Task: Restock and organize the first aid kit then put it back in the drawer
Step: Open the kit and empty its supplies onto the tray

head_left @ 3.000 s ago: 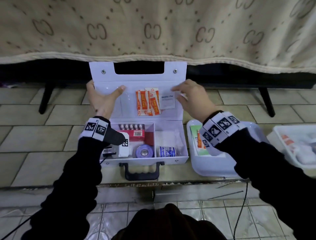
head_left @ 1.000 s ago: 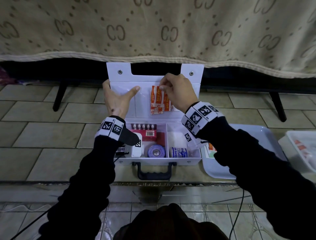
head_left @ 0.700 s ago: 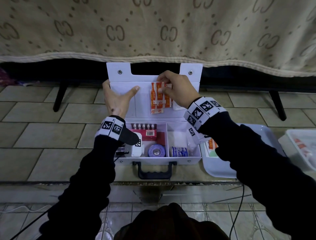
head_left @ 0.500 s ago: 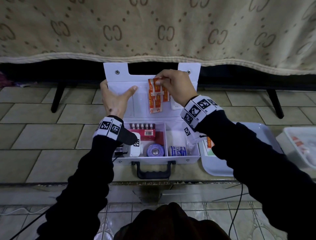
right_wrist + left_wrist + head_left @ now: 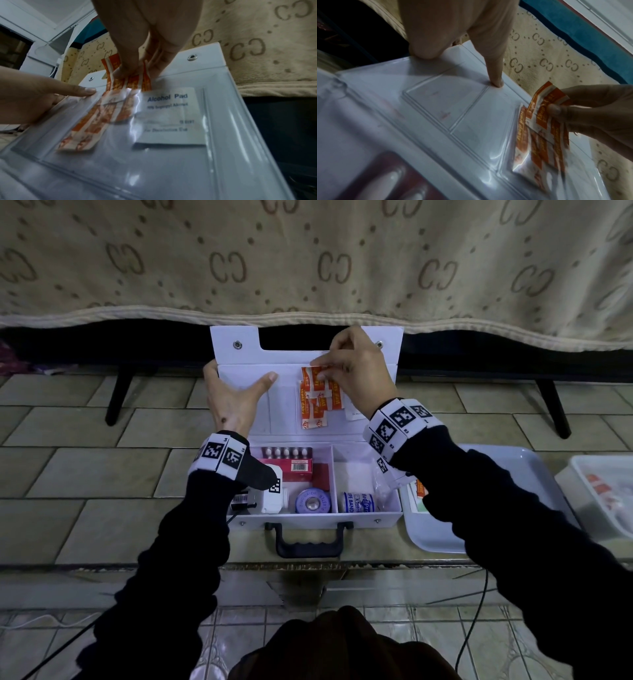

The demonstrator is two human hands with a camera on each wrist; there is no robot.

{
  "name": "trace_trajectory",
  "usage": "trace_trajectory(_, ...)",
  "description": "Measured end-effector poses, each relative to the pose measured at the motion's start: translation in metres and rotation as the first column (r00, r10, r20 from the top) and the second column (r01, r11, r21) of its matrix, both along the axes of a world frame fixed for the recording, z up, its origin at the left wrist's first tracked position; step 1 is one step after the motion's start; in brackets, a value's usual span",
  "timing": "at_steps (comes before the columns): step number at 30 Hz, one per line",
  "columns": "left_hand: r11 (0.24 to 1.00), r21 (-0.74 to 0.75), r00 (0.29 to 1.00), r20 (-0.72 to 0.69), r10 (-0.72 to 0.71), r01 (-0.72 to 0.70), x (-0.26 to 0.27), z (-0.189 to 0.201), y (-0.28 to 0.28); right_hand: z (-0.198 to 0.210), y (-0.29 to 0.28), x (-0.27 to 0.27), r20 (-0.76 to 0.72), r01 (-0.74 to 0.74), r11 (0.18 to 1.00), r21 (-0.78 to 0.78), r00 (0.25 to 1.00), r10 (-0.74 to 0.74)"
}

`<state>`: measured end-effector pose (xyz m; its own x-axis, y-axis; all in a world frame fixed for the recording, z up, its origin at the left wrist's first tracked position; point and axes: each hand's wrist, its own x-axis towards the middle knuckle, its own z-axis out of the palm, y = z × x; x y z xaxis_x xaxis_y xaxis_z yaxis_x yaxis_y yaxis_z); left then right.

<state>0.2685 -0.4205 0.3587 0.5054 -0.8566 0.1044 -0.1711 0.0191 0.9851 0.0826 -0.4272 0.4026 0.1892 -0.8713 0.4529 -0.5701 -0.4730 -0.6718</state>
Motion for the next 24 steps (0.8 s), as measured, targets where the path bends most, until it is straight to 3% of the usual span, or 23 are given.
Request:
trace_trajectory(4, 1.000, -0.004, 1.000, -0.007, 0.003, -0.003, -0.001, 0.001, 0.000, 0.005, 0.003, 0.001, 0.004, 0.022, 0.999, 0.039, 1.000, -0.022)
trace_trajectory(10, 1.000, -0.003, 1.000, -0.003, 0.001, -0.001, 0.000, 0.000, 0.000, 0.021, -0.008, -0.003, 0.224, 0.080, 0.987, 0.136, 0.968, -0.110)
trace_trajectory(16, 1.000, -0.014, 1.000, -0.002, 0.000, 0.000, 0.001, -0.001, -0.002, 0.036, -0.017, -0.021, 0.470, 0.129, 0.984, 0.124, 0.865, -0.173)
trace_trajectory(21, 1.000, -0.030, 1.000, -0.005, 0.002, -0.002, 0.001, -0.004, -0.004, 0.041, -0.007, -0.054, 0.536, 0.121, 0.973, 0.194, 0.818, -0.209)
trace_trajectory(24, 0.999, -0.052, 1.000, -0.001, 0.006, -0.006, 0.002, -0.008, -0.007, 0.032, 0.004, -0.094, 0.437, 0.183, 0.955, 0.234, 0.857, -0.272)
